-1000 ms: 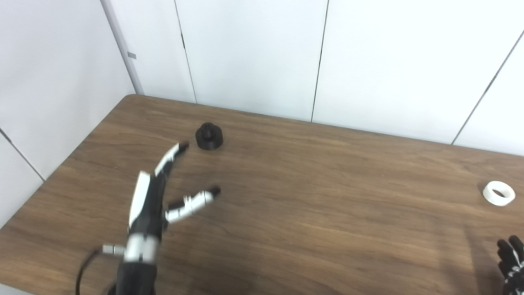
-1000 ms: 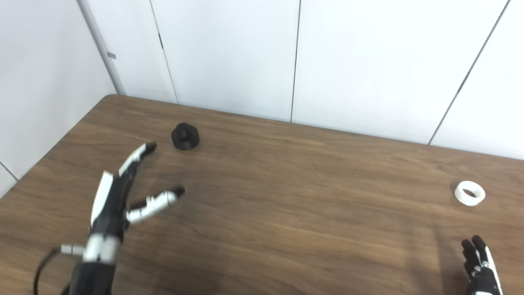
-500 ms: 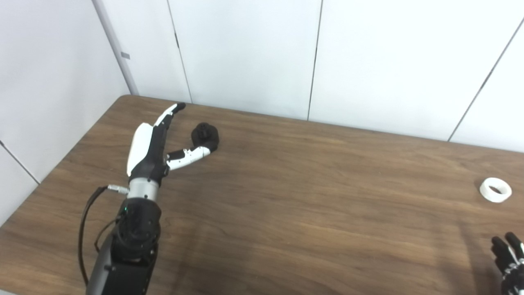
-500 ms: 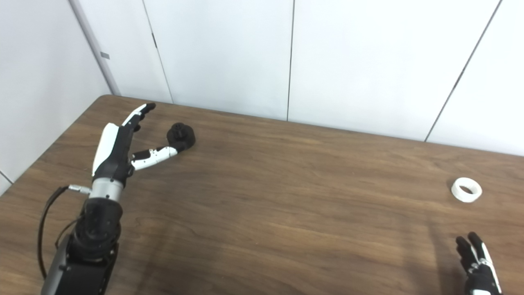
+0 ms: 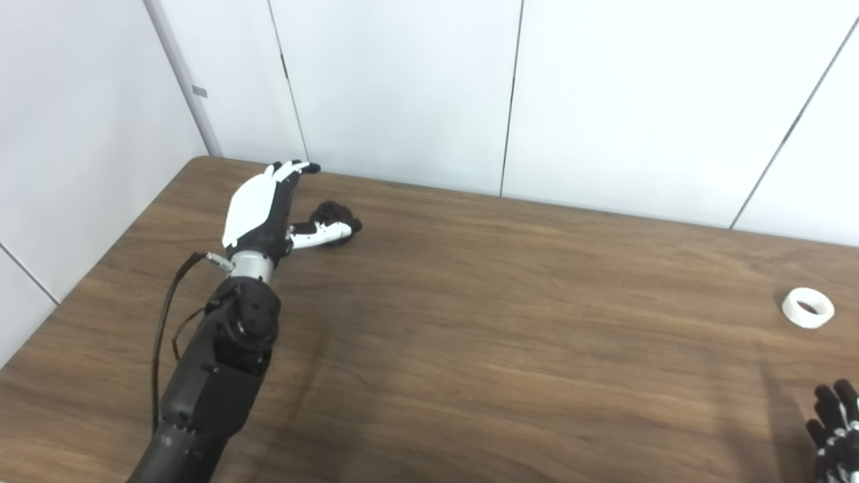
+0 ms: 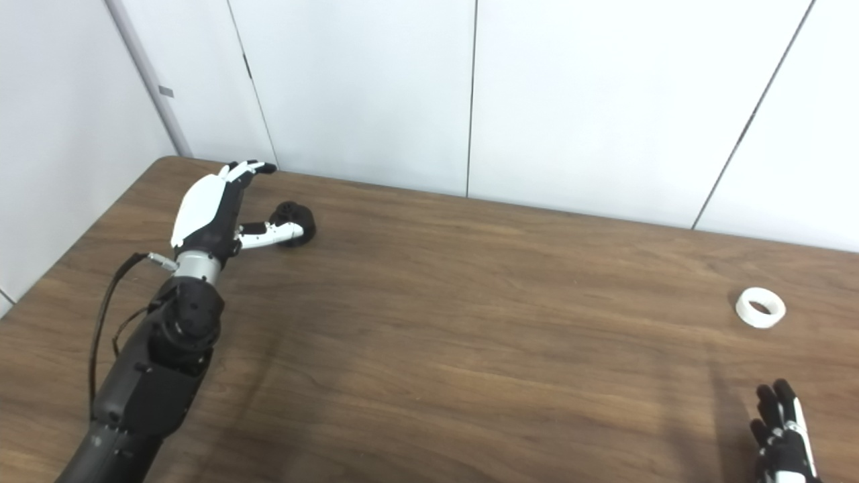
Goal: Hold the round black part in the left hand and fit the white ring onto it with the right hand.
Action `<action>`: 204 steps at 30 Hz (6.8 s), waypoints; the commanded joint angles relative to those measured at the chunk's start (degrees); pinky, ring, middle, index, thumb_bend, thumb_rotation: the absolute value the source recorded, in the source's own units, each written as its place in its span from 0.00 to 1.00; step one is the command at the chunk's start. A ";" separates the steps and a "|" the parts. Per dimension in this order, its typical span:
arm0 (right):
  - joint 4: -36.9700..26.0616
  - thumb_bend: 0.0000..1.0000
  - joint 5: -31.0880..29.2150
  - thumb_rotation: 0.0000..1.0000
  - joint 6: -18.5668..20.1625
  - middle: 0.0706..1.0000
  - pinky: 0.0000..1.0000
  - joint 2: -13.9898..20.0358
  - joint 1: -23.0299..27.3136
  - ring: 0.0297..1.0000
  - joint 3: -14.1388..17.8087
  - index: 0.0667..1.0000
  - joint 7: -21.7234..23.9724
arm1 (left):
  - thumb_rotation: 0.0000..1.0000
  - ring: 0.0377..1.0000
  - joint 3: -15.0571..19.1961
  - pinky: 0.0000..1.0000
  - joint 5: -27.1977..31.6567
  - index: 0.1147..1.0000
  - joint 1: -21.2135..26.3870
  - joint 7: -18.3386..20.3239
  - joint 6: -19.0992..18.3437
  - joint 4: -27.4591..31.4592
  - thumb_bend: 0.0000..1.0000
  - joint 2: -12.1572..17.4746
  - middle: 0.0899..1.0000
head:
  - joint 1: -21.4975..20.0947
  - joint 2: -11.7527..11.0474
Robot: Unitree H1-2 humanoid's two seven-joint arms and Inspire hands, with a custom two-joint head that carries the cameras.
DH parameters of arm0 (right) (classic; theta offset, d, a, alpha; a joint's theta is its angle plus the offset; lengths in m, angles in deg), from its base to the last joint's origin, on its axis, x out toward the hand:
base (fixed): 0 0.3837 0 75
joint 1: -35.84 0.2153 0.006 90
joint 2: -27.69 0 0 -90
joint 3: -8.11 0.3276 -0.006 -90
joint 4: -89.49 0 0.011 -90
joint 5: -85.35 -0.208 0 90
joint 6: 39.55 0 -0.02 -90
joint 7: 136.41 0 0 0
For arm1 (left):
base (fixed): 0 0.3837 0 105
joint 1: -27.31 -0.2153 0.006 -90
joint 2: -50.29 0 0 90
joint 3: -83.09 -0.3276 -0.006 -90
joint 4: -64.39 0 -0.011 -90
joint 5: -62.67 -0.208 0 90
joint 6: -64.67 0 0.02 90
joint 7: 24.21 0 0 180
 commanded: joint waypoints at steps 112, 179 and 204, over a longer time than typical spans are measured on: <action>-3.54 0.54 2.25 1.00 1.26 0.93 1.00 -1.78 -3.66 0.95 -2.64 0.95 -2.20 | 0.05 0.89 -7.07 1.00 3.85 0.42 11.21 -3.84 7.87 -18.94 0.52 4.23 0.76 | -5.57 2.96; -11.91 0.57 10.21 1.00 10.43 0.91 0.96 -4.77 -2.55 0.93 -11.33 0.94 -9.97 | 0.06 0.92 -30.29 1.00 -20.10 0.42 -22.83 7.72 19.49 15.30 0.52 -15.25 0.78 | -21.22 14.68; -18.41 0.48 7.96 0.97 19.45 0.92 0.99 -0.08 5.61 0.96 -4.29 0.93 -9.28 | 0.06 0.91 -31.20 1.00 -22.14 0.41 -21.59 4.93 20.68 10.11 0.53 -14.48 0.77 | -23.08 14.63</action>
